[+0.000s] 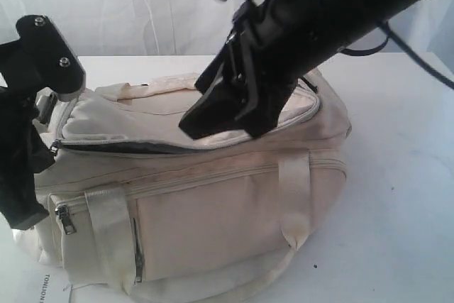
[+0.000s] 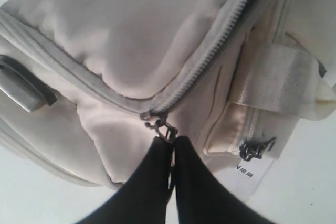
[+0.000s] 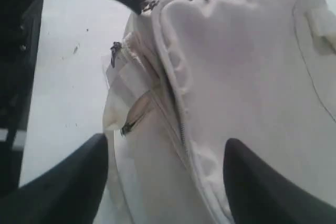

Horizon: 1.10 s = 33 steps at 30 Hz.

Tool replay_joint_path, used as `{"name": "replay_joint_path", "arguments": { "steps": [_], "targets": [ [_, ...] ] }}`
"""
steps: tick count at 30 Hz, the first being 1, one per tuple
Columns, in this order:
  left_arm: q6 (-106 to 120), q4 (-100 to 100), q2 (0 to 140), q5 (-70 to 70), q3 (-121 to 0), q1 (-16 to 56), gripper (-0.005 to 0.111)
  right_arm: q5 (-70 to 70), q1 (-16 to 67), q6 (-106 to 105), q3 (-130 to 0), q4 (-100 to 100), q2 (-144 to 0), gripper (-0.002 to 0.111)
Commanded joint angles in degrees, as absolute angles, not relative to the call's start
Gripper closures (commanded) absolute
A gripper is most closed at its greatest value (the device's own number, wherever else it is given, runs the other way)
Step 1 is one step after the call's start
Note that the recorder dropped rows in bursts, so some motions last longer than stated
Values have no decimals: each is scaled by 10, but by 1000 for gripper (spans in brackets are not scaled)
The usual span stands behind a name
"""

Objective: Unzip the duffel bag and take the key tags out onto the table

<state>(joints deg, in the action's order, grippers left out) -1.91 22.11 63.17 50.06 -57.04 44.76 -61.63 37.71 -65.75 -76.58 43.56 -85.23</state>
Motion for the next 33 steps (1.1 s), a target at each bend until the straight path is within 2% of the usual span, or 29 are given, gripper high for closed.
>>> {"name": "replay_joint_path", "arguments": {
  "steps": [1,4,11,20,26,33],
  "targets": [
    [-12,200,601,506,-567,434,107,-570,445,-649,-765,353,-848,49],
    [0,172,585,493,-567,392,107,-540,476,-636,-765,347,-848,48],
    [186,-49,585,471,-567,302,107,-414,534,-629,-739,346,-857,42],
    [272,-144,587,509,-567,244,107,-280,591,-629,-705,310,-902,44],
    [273,-154,588,530,-567,212,107,-252,600,-605,-705,312,-929,60],
    [281,-154,588,531,-567,207,107,-244,600,-572,-705,311,-938,90]
  ]
}}
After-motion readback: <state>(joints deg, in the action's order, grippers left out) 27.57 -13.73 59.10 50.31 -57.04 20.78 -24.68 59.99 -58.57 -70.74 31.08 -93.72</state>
